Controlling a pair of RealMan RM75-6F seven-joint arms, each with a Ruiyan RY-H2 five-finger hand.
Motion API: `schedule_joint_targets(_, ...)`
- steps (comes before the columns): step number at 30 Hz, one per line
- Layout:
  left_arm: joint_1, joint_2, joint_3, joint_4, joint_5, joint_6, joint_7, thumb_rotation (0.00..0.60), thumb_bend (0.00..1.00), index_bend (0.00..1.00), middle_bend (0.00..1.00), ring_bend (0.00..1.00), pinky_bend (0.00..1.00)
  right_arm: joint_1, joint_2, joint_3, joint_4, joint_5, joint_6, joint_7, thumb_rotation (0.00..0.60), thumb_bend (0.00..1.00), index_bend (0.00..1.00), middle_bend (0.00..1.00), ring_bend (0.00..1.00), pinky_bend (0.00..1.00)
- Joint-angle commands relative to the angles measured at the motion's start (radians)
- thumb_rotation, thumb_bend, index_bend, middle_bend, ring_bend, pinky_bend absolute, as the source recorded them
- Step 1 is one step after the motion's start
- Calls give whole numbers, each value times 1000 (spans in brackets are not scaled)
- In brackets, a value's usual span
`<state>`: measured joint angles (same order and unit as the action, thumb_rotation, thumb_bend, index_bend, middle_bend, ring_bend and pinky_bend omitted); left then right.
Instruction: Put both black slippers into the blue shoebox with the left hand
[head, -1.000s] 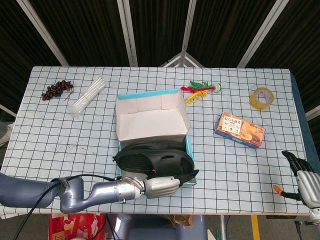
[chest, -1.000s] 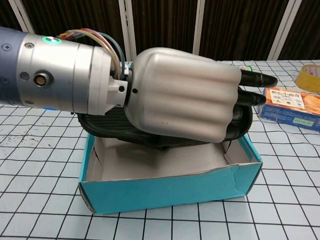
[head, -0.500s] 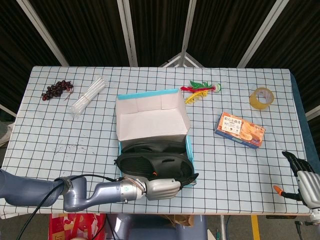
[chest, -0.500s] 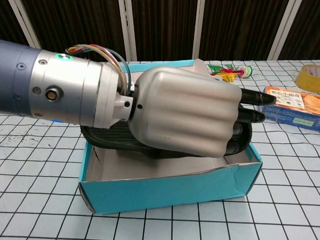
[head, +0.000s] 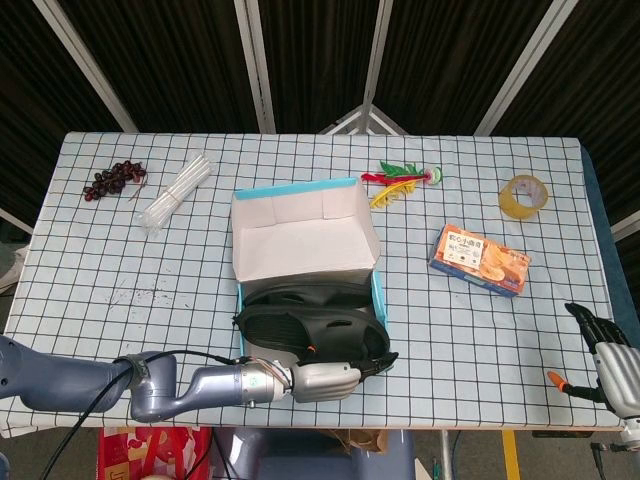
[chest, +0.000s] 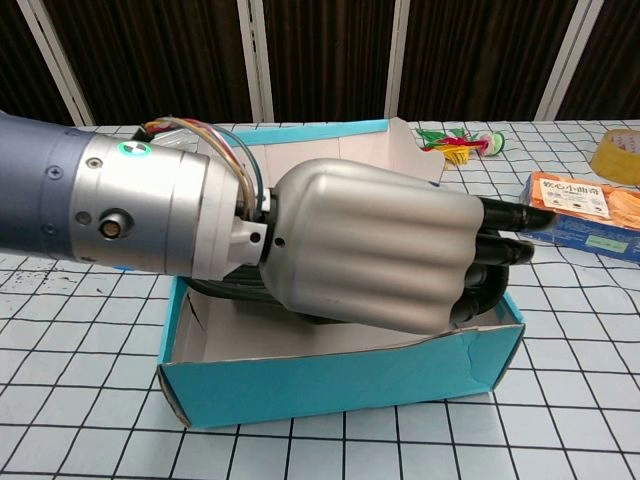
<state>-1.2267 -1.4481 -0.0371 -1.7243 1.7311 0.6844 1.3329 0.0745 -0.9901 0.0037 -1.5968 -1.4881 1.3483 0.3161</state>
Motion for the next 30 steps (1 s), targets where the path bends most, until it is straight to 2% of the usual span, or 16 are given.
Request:
schedule_joint_targets(1, 1, -10, -3, 12, 6, -6, -12, 600, 523, 742, 616, 104, 39, 0, 0, 0, 0, 1, -1, 0, 600, 221, 72, 104, 151, 107)
schedule_joint_targets(17, 18, -40, -27, 40, -41, -47, -38, 600, 523, 742, 616, 104, 39, -2, 0, 1, -1, 2, 1, -2, 600, 221, 72, 104, 151, 107)
schedule_joint_targets(30, 16, -64, -10, 55, -44, -83, -80, 600, 523, 742, 616, 104, 39, -1, 0, 2, 1, 4, -1, -2, 600, 221, 72, 104, 151, 106)
